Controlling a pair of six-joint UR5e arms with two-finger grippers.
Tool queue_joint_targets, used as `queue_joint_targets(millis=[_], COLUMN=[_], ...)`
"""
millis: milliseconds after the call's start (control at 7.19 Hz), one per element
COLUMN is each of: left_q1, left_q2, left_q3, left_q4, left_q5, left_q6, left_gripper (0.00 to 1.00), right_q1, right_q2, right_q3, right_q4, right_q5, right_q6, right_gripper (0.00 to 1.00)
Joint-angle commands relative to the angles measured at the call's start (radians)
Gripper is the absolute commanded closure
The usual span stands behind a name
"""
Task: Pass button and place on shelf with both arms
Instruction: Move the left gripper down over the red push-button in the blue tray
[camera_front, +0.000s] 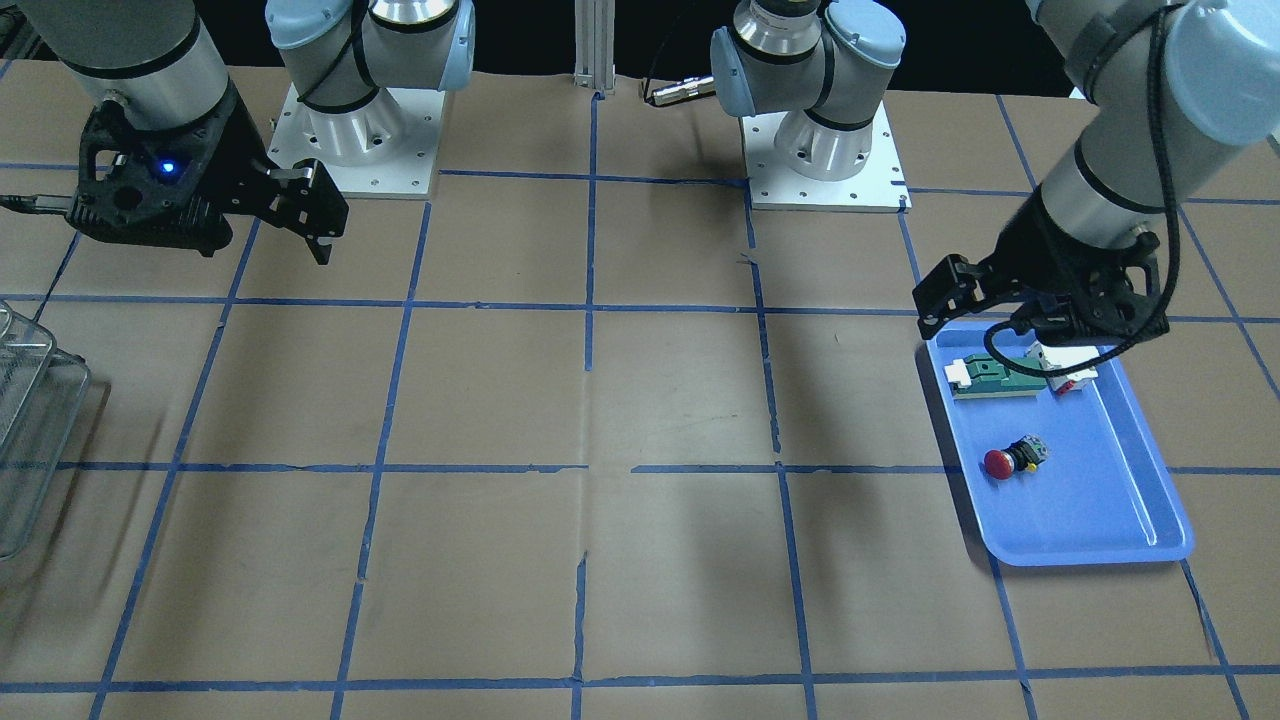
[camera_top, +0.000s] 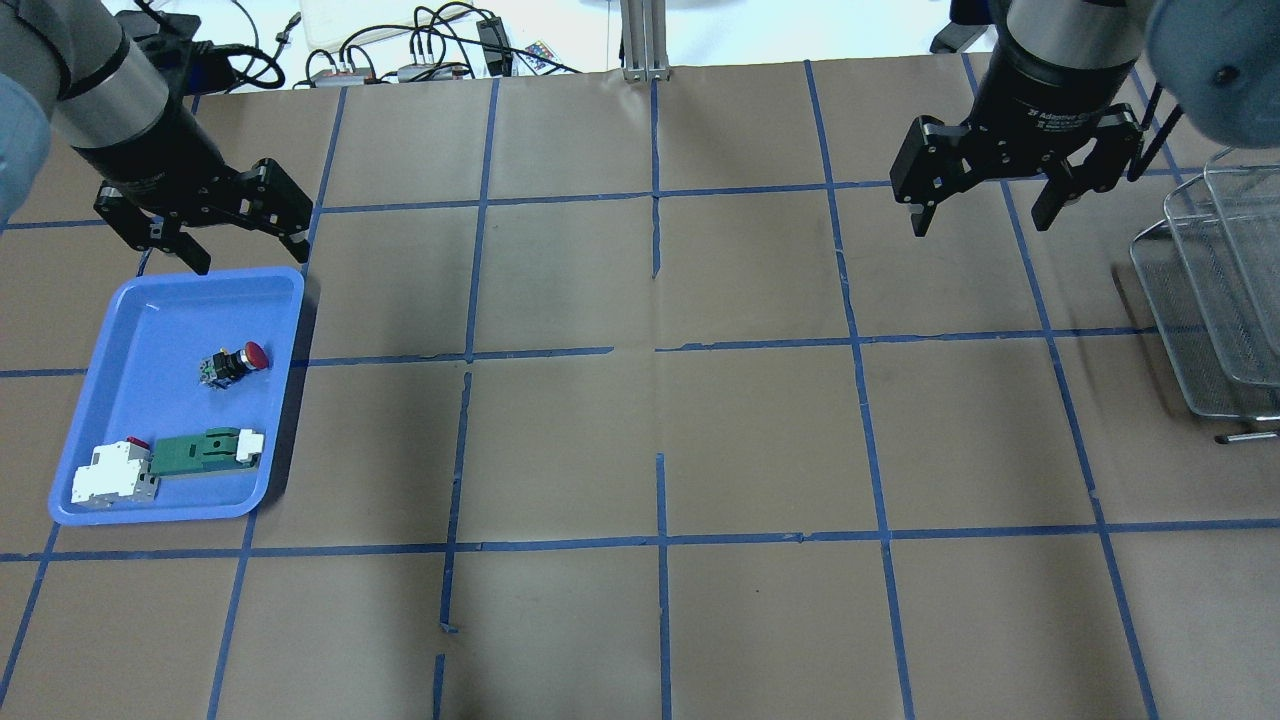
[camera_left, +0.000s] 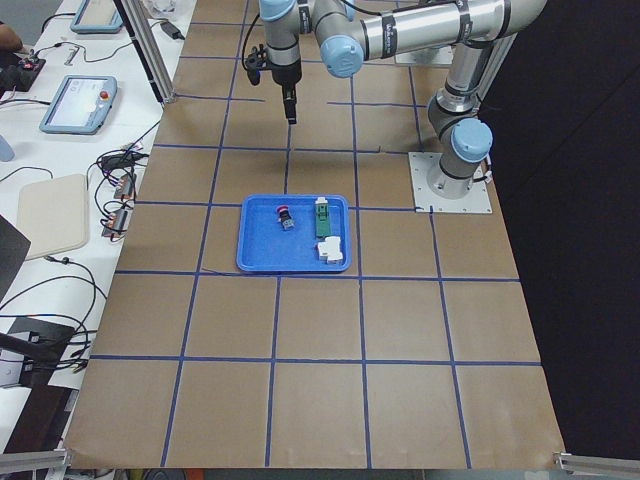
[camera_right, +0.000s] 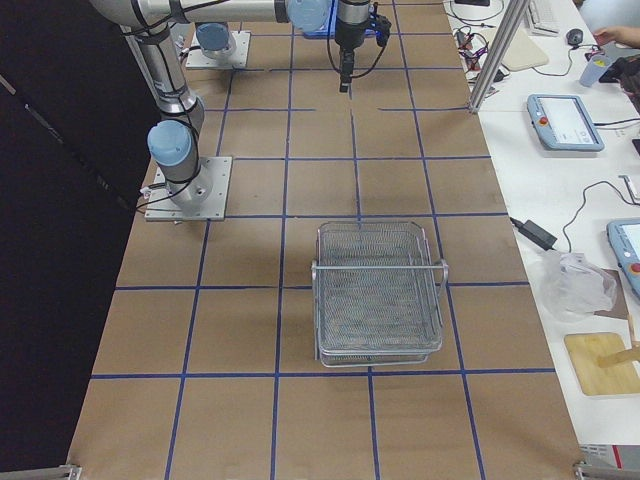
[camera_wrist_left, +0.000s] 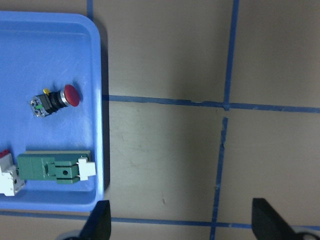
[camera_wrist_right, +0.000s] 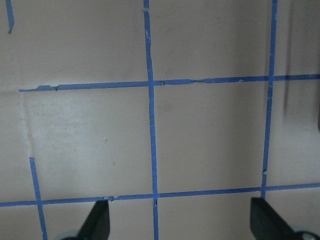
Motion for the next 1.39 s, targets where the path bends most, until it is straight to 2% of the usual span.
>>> queue_joint_targets(millis=[0,139,278,417,696,835,1252], left_q1=[0.068,0.082,0.115,0.166,0.233,0.247,0.258], left_q2=[-0.051,-0.091,-0.122,-0.154,-0.218,-0.238,-0.309], left_q3=[-0.050,-0.092,-0.141,-0.172,-0.198,-0.221,-0.229], left_q4=[0.149,0.300,0.432,0.490,0.494,0.497,0.541], left_q5=[0.000,0.000,-0.003,-0.012,-0.010,-0.009,-0.001], left_q6=[0.398,0.701,0.873,1.014,1.332,1.412,1.480], left_gripper=[0.00,0.00,0.00,0.00,0.01,0.01,0.00], right_q1=[0.000,0.000,0.000,-0.001,0.000,-0.001,-0.001], right_q2=[0.000,0.000,0.000,0.000,0.000,0.000,0.000], right_q3=[0.000,0.000,0.000,0.000,-0.002,0.000,-0.002], right_q4=[0.000,-0.003,-0.002,-0.003,-0.002,-0.003,-0.002], right_q5=[0.000,0.000,0.000,0.000,0.000,0.000,0.000], right_q6=[0.000,-0.002,-0.002,-0.002,-0.002,-0.003,-0.005], right_gripper=[0.00,0.00,0.00,0.00,0.00,0.00,0.00])
